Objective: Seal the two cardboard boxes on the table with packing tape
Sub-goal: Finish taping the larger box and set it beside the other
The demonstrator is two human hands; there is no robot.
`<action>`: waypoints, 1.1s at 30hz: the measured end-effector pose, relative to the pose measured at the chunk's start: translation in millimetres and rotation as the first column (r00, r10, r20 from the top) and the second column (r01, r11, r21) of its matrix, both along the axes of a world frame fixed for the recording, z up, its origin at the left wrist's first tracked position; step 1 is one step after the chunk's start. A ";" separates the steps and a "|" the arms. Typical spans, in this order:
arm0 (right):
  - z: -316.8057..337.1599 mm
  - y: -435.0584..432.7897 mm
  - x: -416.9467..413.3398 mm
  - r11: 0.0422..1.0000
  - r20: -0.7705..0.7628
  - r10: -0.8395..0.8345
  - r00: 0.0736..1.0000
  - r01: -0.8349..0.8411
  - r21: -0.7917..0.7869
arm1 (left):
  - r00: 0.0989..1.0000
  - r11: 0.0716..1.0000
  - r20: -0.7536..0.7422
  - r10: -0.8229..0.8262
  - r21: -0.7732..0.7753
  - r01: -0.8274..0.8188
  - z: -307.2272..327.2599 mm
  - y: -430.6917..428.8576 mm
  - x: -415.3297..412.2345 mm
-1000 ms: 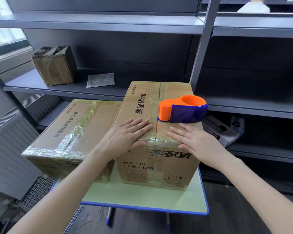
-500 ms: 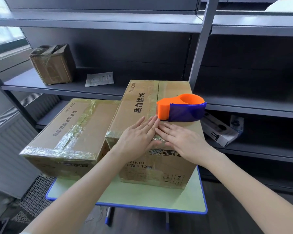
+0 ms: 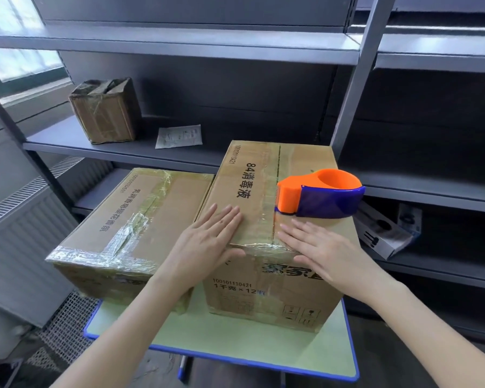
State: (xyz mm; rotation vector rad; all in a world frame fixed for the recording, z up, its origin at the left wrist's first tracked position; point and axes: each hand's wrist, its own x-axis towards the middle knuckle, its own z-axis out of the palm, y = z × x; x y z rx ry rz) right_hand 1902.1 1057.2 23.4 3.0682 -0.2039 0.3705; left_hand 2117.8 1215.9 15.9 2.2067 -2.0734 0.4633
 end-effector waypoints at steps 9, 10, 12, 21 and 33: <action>0.7 -12.7 -27.3 0.994 0.077 -0.087 0.993 0.092 -0.066 | 0.981 0.995 -0.170 -0.097 -0.033 0.093 -1.5 -5.9 26.0; 0.3 -11.8 -26.0 0.994 0.087 -0.087 0.992 0.092 -0.057 | 0.980 0.994 -0.173 -0.101 -0.048 0.094 -2.2 -5.9 25.2; -0.3 -10.7 -26.2 0.994 0.094 -0.092 0.991 0.097 -0.043 | 0.979 0.992 -0.167 -0.114 -0.073 0.103 -2.8 -4.8 24.9; 2.1 -9.1 -29.8 0.969 -0.009 -0.152 0.988 0.151 0.194 | 0.992 0.994 -0.115 -0.060 0.080 0.069 3.7 -4.8 32.9; -0.6 -7.5 -29.5 0.949 0.048 -0.189 0.981 0.169 0.267 | 0.996 0.995 -0.088 0.029 0.097 -0.020 -2.3 -11.0 18.9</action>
